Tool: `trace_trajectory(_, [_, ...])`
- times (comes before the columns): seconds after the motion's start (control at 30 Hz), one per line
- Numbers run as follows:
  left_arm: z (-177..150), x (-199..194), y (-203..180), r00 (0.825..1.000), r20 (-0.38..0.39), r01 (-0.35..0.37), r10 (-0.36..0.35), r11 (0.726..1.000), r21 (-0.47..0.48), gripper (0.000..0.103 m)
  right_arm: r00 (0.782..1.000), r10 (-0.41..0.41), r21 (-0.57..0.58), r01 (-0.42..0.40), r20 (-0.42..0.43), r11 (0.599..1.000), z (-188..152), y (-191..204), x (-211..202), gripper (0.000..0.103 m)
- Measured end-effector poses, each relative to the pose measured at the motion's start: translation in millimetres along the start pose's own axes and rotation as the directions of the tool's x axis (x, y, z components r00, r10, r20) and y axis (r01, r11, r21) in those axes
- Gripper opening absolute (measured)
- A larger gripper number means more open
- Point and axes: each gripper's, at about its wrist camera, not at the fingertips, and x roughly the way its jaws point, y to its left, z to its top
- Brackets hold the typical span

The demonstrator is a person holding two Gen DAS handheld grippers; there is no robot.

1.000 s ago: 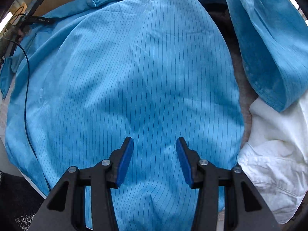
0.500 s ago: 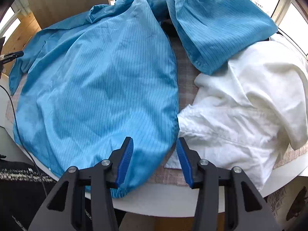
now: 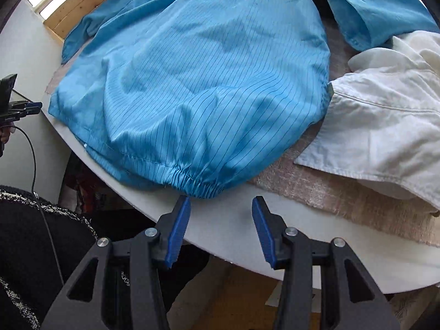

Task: Fold clothes
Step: 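Grasp the coat's elastic hem with both grippers and pull it taut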

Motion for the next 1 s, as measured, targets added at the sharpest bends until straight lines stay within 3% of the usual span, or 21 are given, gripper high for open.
trace_trajectory(0.2, [3.0,31.0,-10.1,0.998,-0.009,-0.067,0.069,0.991,0.112,0.035,0.998,-0.051,-0.008,0.051,0.027,0.999,-8.2,14.4,-0.3,0.046])
trace_trajectory(0.37, [20.2,44.0,-8.7,0.995,0.028,-0.103,0.1,0.989,0.105,0.035,0.995,-0.084,0.015,0.083,0.046,0.996,-10.5,27.2,-0.7,0.046])
trace_trajectory(0.5, [46.5,30.8,2.0,0.996,0.08,-0.04,0.035,0.998,0.056,0.021,0.989,-0.118,0.038,0.115,0.085,0.993,-3.5,34.4,-3.8,0.046])
trace_trajectory(0.67, [74.9,18.8,6.9,0.993,0.105,-0.07,0.061,0.994,0.088,0.017,0.985,-0.134,0.027,0.132,0.11,0.991,-6.5,35.1,-10.4,0.046])
trace_trajectory(0.87, [84.9,11.9,12.6,0.993,0.1,-0.075,0.065,0.992,0.104,0.017,0.984,-0.126,0.052,0.121,0.124,0.991,-24.5,29.0,-6.8,0.046])
trace_trajectory(1.0, [94.9,10.1,20.3,0.993,0.097,-0.079,0.07,0.992,0.097,0.017,0.981,-0.142,0.045,0.137,0.133,0.99,-18.1,32.2,1.3,0.046])
